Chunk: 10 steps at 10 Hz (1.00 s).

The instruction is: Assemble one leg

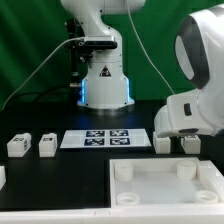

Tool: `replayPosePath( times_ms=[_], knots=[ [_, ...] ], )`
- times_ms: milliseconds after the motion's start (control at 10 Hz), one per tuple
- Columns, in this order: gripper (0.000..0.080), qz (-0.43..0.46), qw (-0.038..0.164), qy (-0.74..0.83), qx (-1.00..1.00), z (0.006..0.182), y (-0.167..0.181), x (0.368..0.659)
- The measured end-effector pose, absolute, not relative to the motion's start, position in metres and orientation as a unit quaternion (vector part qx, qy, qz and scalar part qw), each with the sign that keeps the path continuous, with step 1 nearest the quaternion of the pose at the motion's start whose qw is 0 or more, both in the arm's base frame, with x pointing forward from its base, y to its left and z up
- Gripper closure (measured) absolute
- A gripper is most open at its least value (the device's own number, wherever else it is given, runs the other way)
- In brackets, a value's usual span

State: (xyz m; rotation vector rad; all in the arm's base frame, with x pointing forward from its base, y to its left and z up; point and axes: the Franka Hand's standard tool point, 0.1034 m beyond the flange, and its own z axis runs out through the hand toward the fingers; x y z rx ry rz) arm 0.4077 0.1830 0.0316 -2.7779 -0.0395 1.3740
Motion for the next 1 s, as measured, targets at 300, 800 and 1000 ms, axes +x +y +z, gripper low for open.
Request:
replayPosePath(
  times_ms=[300,800,1000],
  knots=[
    [0.015,0.445,0.015,-0.019,-0.895,0.022,0.188,0.389],
    [0.015,0.45,0.012,-0.022,-0.893,0.009,0.188,0.372],
    [0.018,0.45,0.012,-0.022,-0.893,0.009,0.188,0.372]
  ],
)
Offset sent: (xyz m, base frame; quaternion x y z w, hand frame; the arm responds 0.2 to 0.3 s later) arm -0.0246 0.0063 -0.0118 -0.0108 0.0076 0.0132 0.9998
